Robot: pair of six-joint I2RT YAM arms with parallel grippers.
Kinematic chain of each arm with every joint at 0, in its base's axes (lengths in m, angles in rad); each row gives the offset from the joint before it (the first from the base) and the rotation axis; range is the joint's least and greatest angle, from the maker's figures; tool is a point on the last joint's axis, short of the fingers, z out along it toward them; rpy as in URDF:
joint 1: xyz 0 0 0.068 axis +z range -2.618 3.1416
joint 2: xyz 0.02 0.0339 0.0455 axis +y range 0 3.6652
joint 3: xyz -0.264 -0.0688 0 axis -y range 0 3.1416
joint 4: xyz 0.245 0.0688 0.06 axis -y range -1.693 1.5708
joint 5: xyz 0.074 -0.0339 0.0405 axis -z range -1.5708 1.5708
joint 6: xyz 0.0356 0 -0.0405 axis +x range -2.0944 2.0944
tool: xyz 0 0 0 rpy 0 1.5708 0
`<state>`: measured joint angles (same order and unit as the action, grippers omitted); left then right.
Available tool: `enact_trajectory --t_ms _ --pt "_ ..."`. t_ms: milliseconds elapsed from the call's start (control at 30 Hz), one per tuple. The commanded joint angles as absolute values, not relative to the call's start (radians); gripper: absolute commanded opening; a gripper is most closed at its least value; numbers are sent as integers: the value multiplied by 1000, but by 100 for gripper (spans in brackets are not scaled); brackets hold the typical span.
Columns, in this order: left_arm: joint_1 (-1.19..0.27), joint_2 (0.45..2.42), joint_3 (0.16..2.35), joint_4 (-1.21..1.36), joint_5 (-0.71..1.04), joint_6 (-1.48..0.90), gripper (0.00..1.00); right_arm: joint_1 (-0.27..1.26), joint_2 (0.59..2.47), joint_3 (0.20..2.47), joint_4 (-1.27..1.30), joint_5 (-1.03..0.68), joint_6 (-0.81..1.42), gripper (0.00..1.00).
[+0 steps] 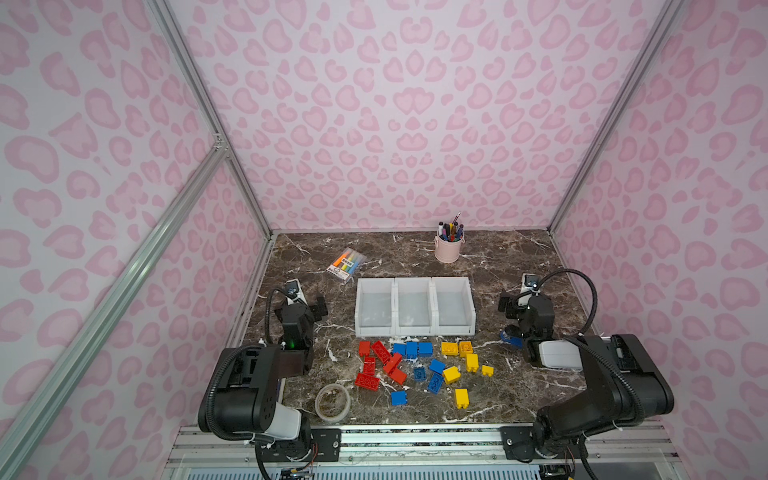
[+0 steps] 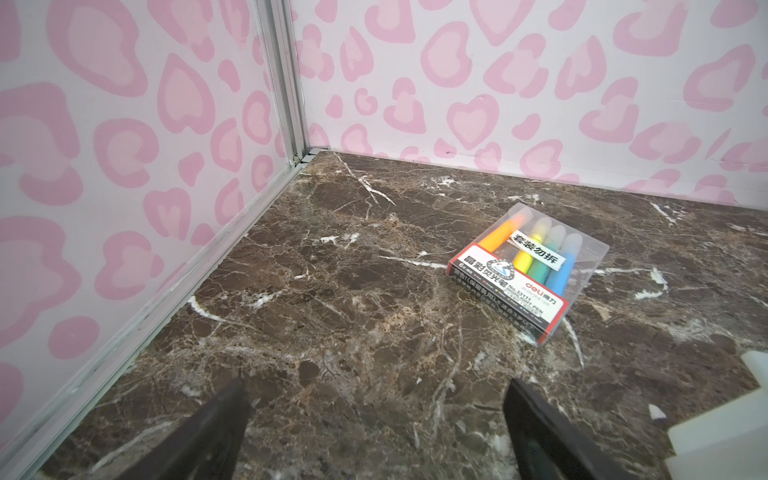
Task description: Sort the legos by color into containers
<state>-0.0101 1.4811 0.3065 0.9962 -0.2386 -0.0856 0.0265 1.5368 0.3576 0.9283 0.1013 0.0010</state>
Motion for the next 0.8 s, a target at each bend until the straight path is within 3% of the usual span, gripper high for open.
enact_trajectory --t_ms 0,333,400,467,600,767 --pt "-11 1480 312 1023 -231 -78 97 5 1540 364 923 62 21 100" --pt "-11 1474 308 1031 -231 -77 97 5 1530 351 947 58 14 99" --pt "-11 1405 364 885 -256 -87 97 15 1474 333 959 81 8 98" --pt "-11 1313 479 602 -264 -112 97 41 1342 383 731 92 -1 97" --pt "-19 1155 598 304 -178 -239 97 115 1132 580 158 99 23 95" --pt "-81 1088 737 -56 -56 -348 97 230 1067 733 -276 15 210 90"
